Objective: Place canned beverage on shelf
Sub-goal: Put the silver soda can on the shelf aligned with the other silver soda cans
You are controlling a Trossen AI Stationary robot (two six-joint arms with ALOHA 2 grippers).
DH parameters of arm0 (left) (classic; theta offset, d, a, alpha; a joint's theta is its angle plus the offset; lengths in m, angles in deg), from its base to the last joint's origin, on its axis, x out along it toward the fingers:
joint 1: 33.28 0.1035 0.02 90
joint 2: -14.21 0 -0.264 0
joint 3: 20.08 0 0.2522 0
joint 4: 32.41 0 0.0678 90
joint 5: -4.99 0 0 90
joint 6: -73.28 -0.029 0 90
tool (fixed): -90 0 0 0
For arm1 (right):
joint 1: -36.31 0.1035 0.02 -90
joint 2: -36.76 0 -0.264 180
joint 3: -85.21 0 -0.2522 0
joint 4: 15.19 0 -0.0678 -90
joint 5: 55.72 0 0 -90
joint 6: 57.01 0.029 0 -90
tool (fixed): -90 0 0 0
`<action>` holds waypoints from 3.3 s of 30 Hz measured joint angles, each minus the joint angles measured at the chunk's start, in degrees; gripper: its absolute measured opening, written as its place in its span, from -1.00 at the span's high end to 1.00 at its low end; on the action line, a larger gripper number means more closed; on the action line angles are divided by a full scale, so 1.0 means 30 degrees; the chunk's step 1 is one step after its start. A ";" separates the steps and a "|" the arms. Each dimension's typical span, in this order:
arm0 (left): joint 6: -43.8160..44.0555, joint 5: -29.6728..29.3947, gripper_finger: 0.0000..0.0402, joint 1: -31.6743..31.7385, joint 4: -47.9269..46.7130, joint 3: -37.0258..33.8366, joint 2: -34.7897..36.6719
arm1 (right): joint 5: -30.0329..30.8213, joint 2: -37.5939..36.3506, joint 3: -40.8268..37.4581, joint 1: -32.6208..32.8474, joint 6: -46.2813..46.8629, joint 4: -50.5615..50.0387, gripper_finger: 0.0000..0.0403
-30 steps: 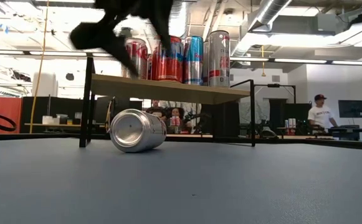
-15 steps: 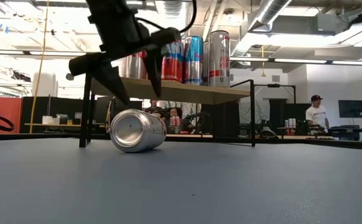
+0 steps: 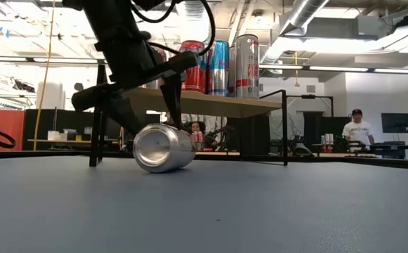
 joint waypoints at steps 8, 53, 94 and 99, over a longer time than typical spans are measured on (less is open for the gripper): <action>-0.1352 0.1070 -0.43 0.0185 0.1883 0.0237 -0.1760 | 0.0000 -0.0007 -0.0106 0.0000 0.0014 0.0007 0.35; -1.4183 0.4530 -0.66 -0.1653 0.9872 0.1368 -0.1454 | -0.4020 0.0029 -1.4257 0.1248 0.4886 0.5273 0.04; -1.3169 0.8644 -0.66 0.0810 1.1562 0.1368 -0.3782 | -1.2082 0.1742 -2.5812 -0.8286 -0.2943 2.2855 -0.37; -1.1769 0.8160 -0.67 0.0886 1.0846 0.1390 -0.3753 | -1.2218 0.2259 -2.5780 -0.8299 -0.3025 2.3252 -0.37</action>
